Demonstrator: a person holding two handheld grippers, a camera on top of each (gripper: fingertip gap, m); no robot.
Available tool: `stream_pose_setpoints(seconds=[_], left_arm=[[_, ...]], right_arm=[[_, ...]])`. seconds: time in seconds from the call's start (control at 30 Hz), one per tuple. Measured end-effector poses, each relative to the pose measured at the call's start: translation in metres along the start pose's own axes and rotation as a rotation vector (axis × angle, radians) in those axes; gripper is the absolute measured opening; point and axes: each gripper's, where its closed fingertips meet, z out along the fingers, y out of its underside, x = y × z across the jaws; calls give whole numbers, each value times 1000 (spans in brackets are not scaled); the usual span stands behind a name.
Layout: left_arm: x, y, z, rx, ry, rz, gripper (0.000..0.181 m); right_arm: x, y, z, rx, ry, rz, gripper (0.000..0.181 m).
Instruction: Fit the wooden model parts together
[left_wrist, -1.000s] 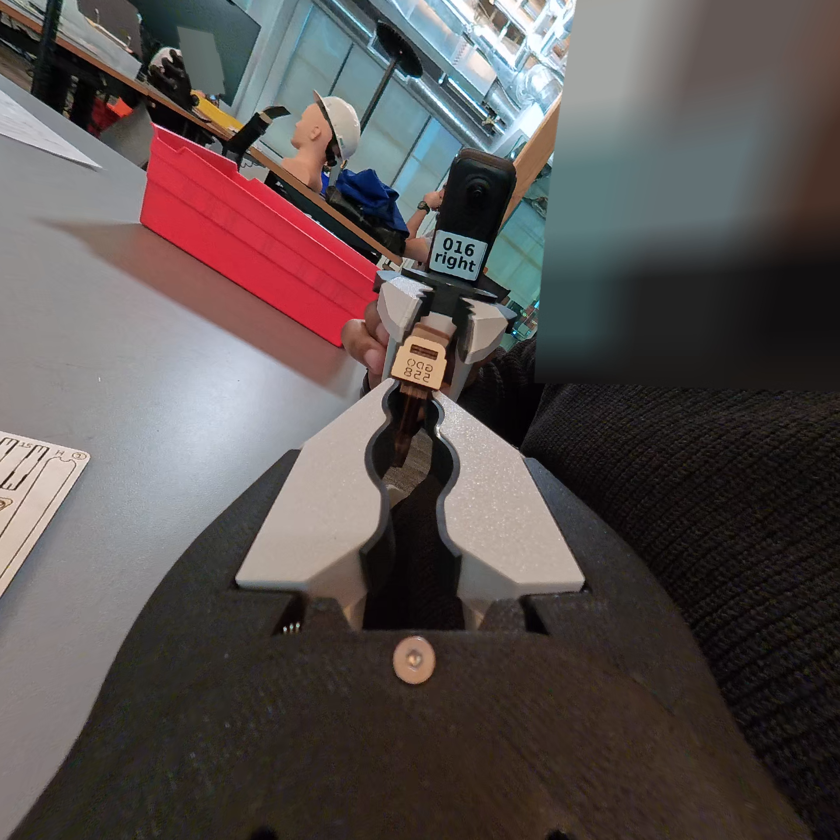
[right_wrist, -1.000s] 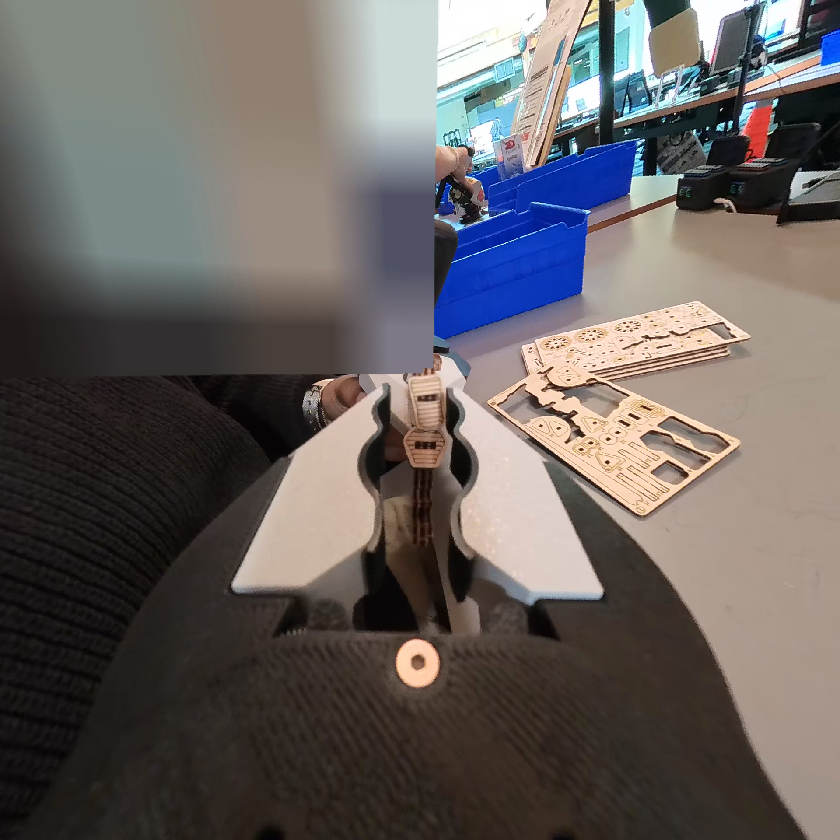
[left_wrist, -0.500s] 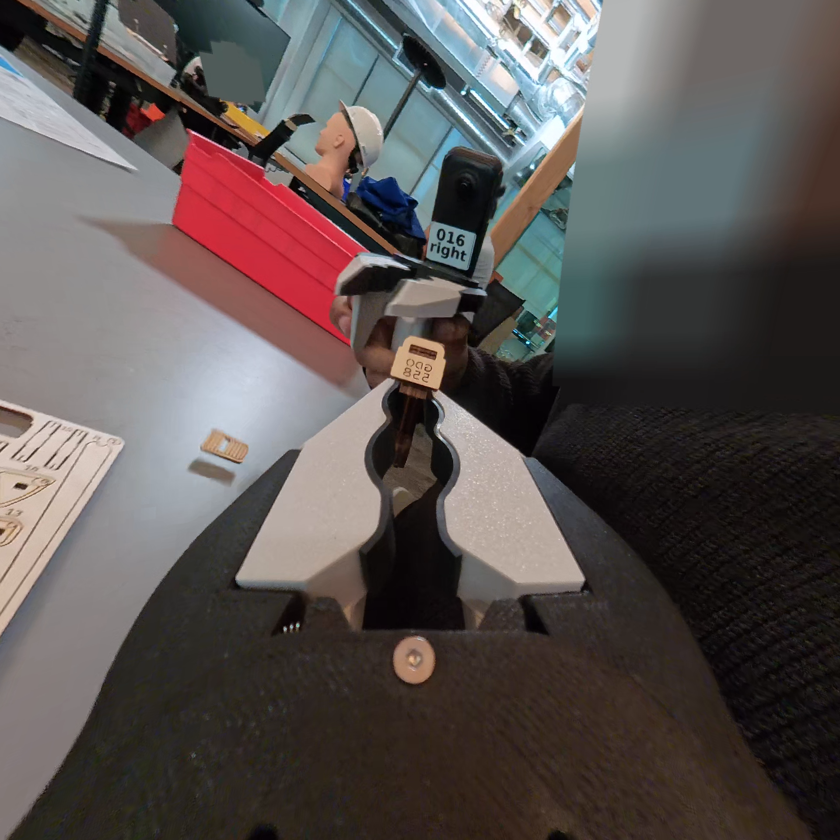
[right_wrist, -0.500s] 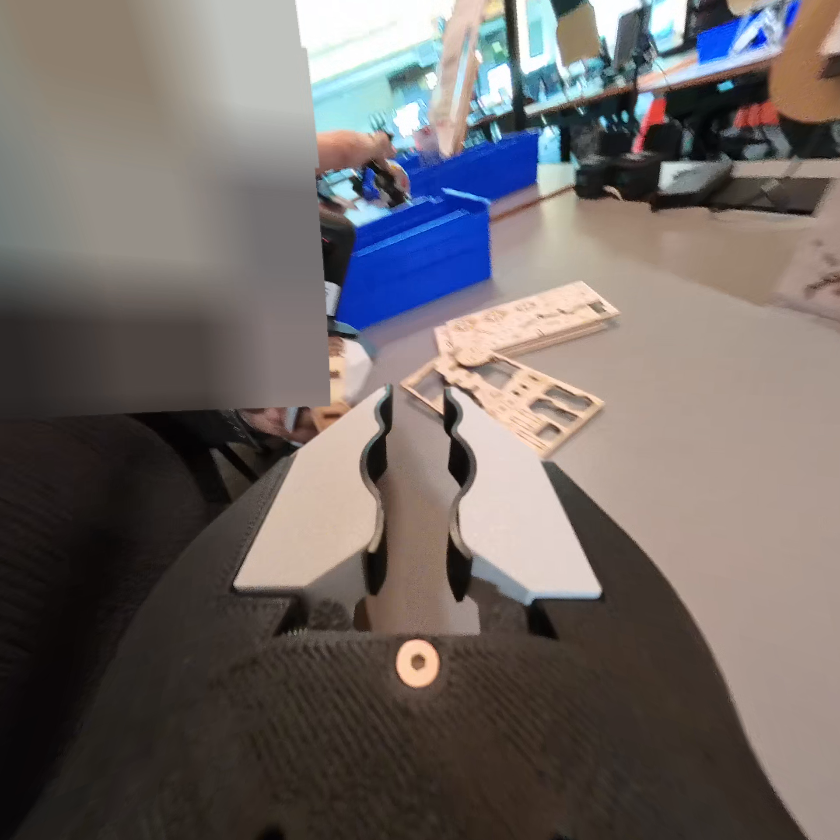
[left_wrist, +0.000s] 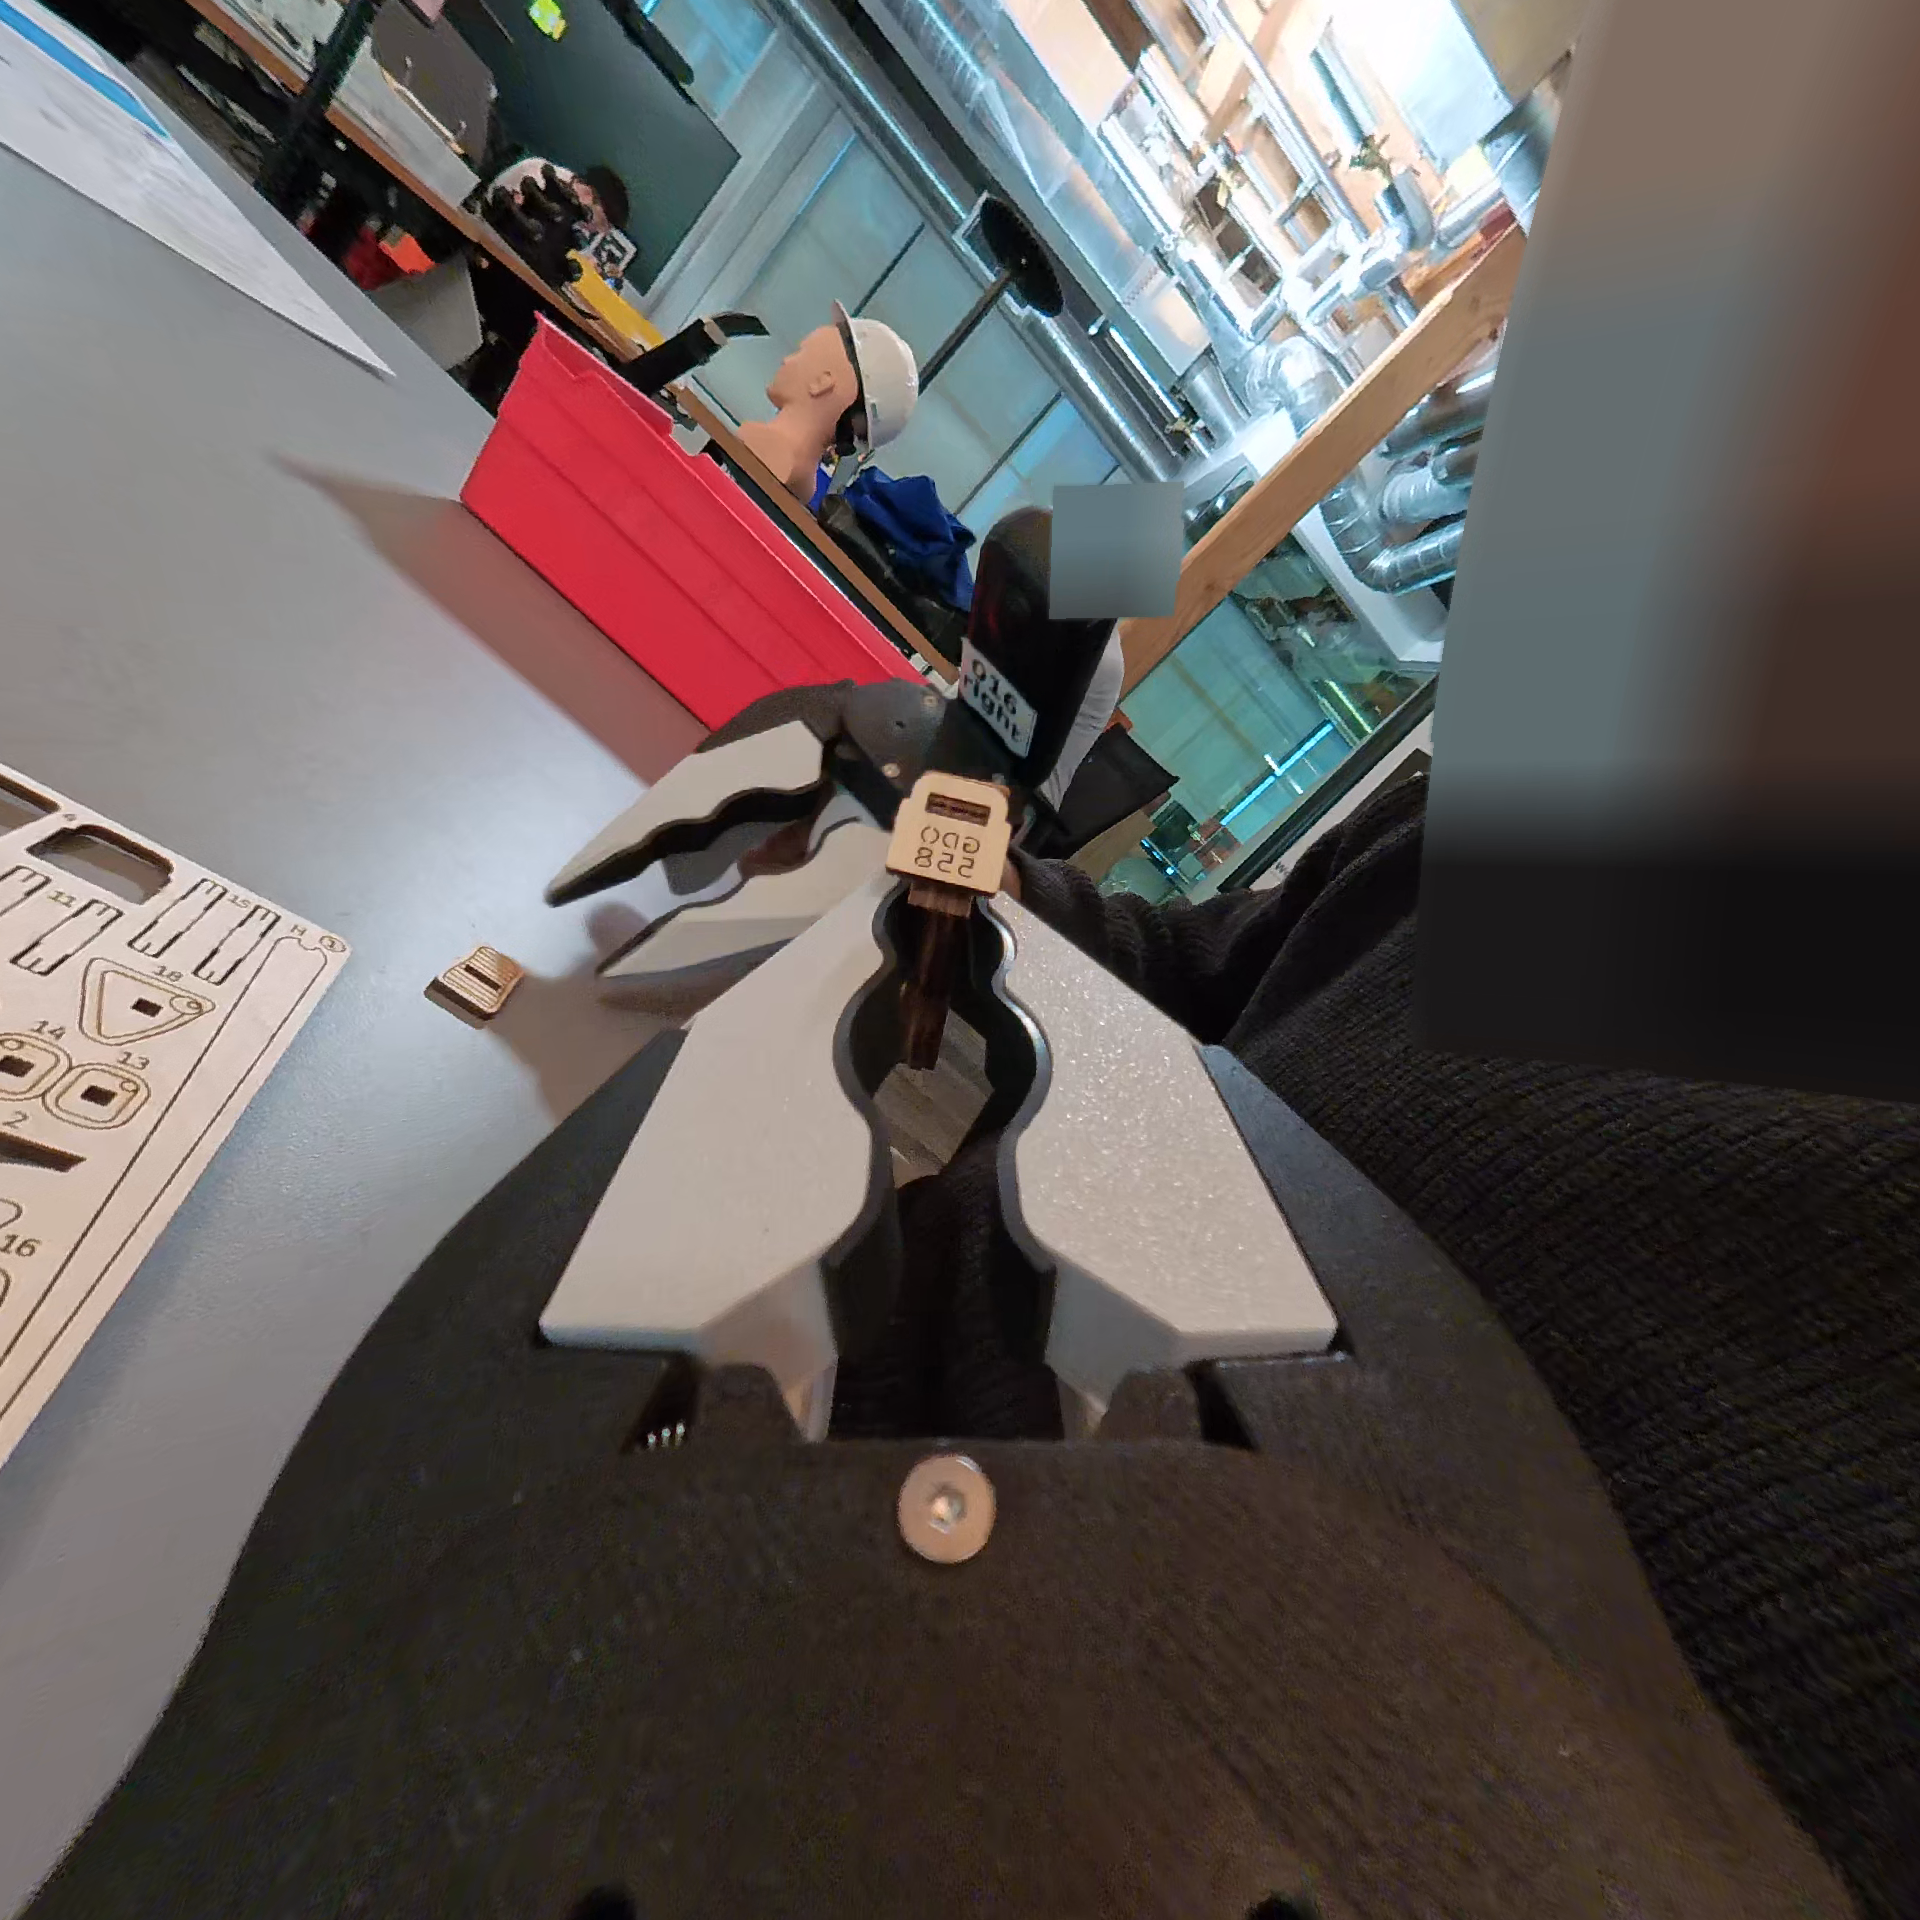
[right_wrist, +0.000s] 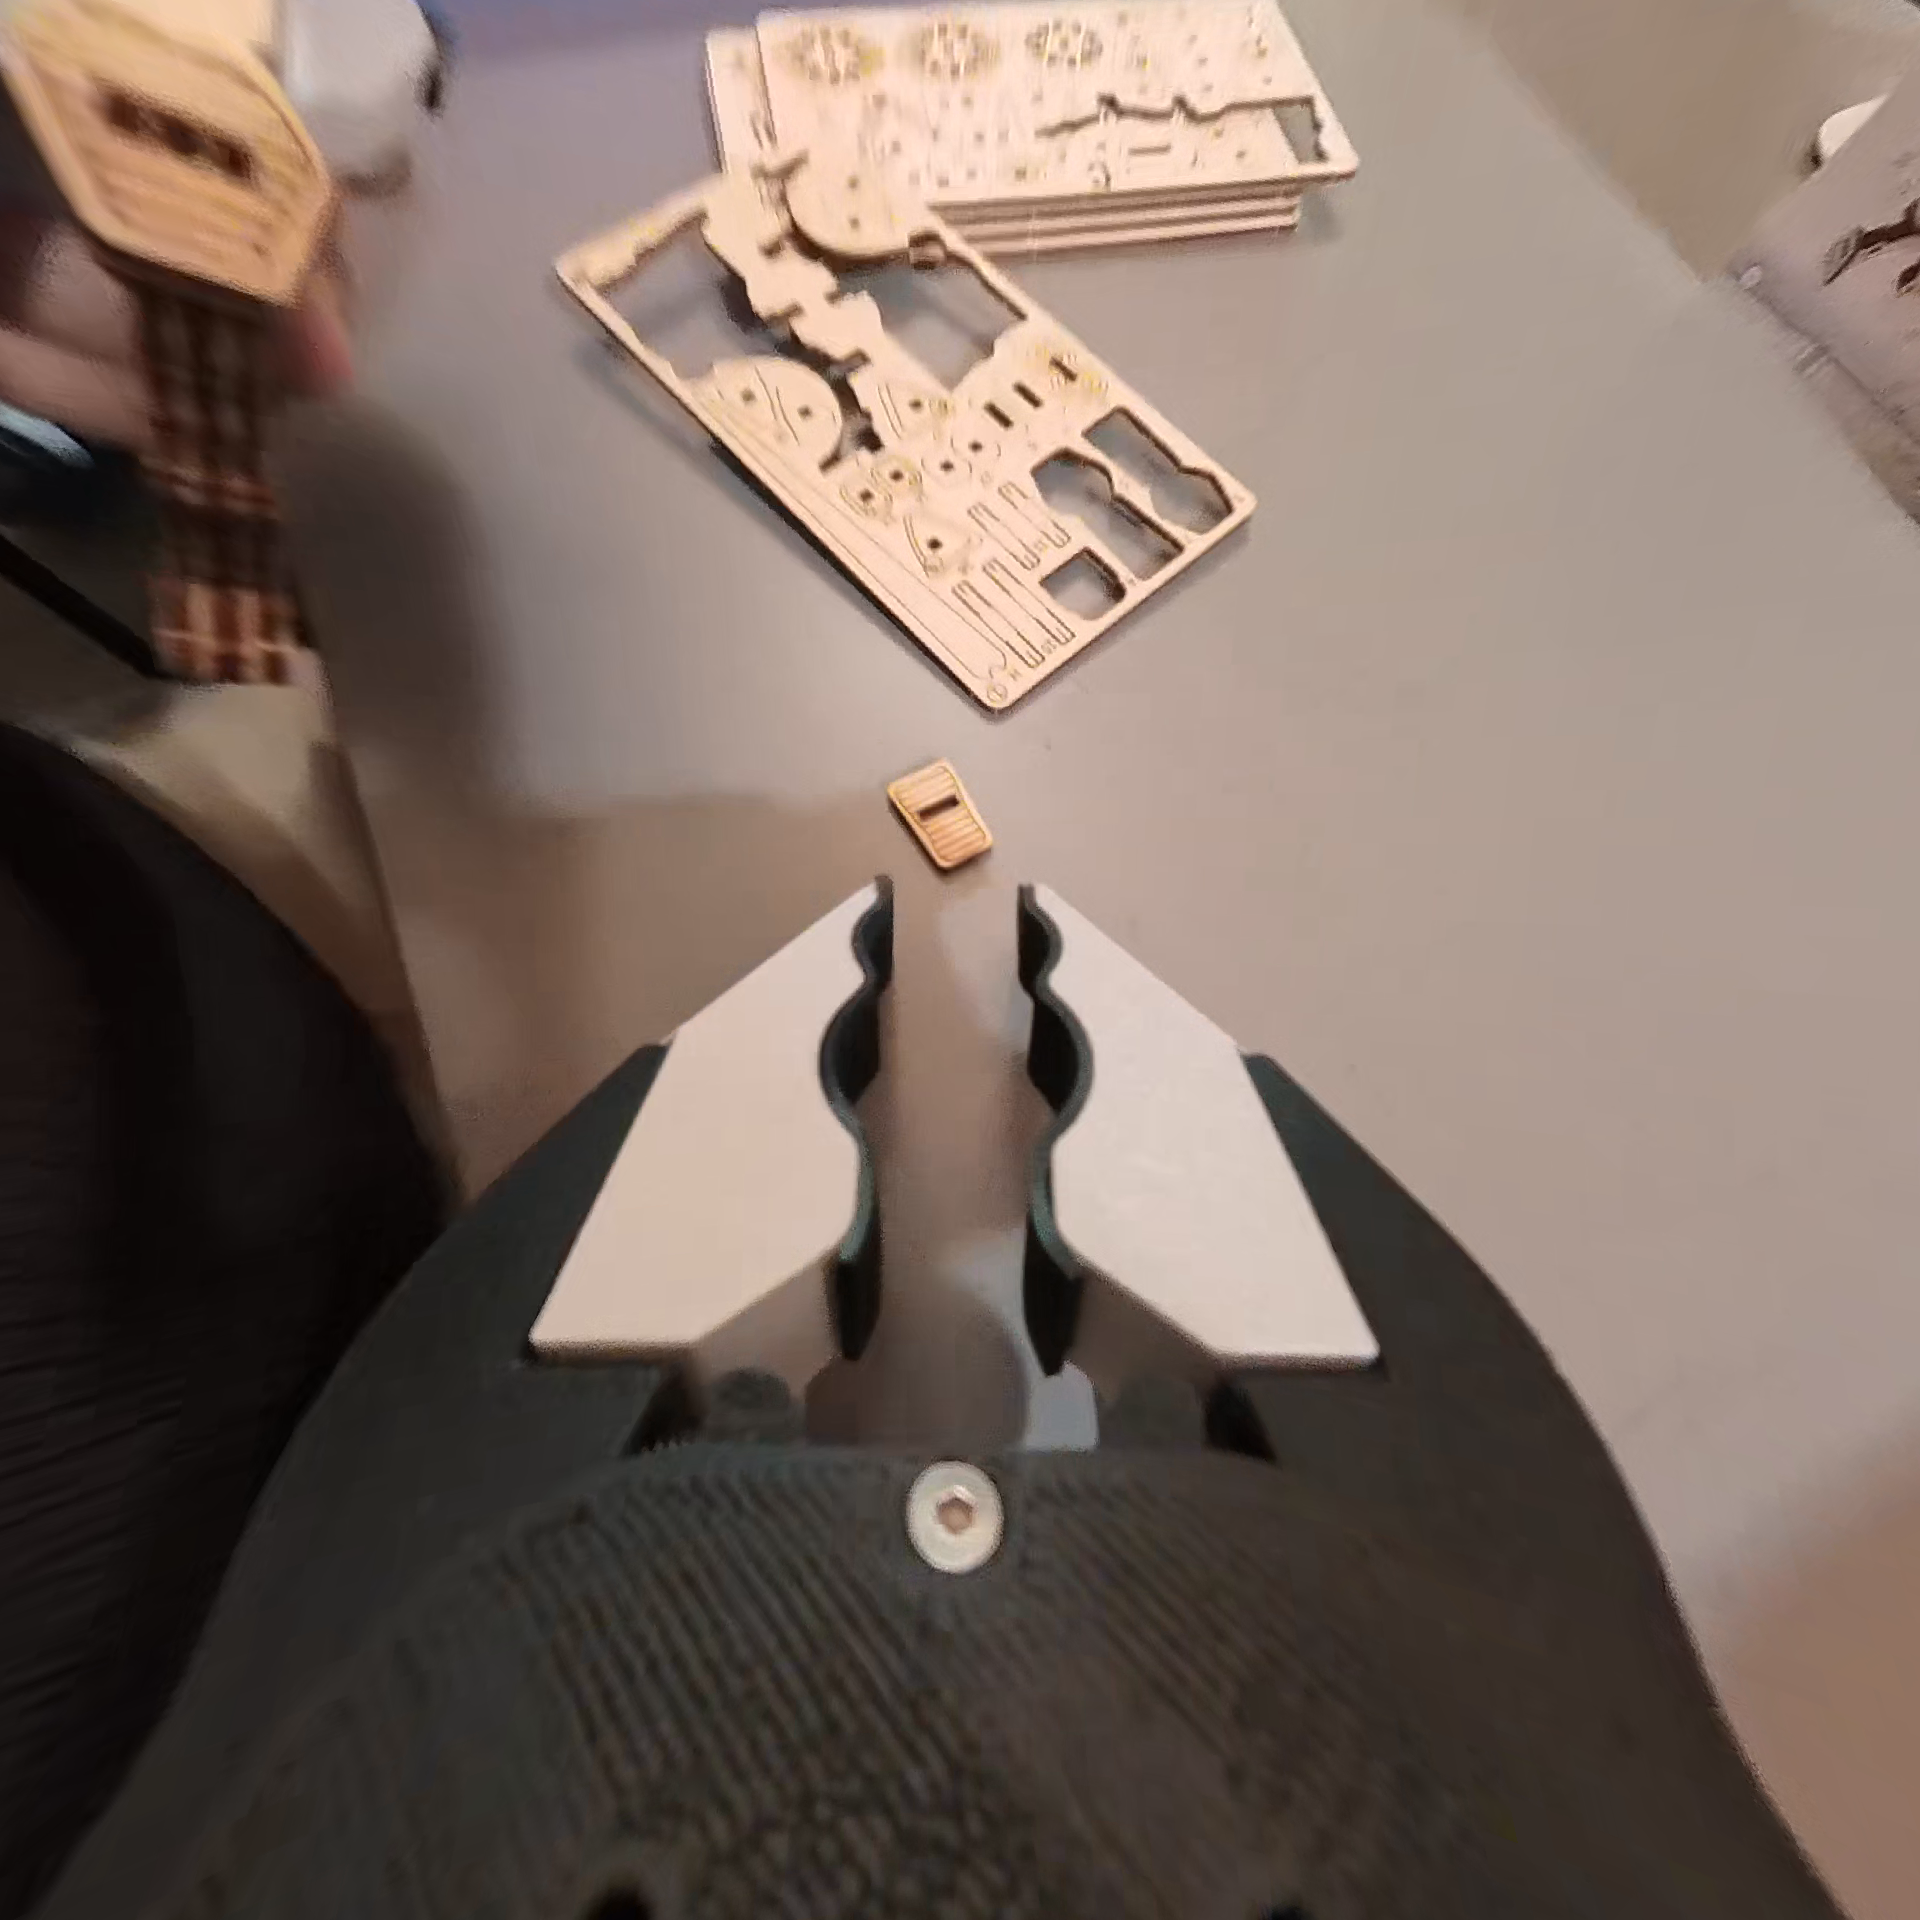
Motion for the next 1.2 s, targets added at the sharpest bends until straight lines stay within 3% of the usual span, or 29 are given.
stream_pose_setpoints(seconds=[0.13,0.27,0.33,0.43,0.57,0.67,0.77,0.9,1.2], left_arm=[[1,2,2,-7,12,-14,6],[1,4,2,-10,20,-28,7],[2,4,3,-9,21,-32,6],[2,4,3,-10,12,-24,6],[-2,8,3,-36,-29,-3,7],[-9,10,3,-55,-87,38,7],[-13,8,3,-53,-124,84,6],[-18,11,4,-84,-167,128,6],[-18,14,5,-108,-178,148,6]], right_arm=[[2,-1,15,-42,14,-76,23],[-1,-5,26,-66,-73,3,30],[-1,-5,26,-69,-99,29,16],[-1,-2,22,-67,-102,30,15],[-1,-27,4,95,-92,41,14],[-18,-73,-29,356,-235,186,13],[-30,-92,-49,478,-377,391,14],[-39,-97,-50,509,-474,544,13],[-48,-90,-35,469,-571,656,13]])
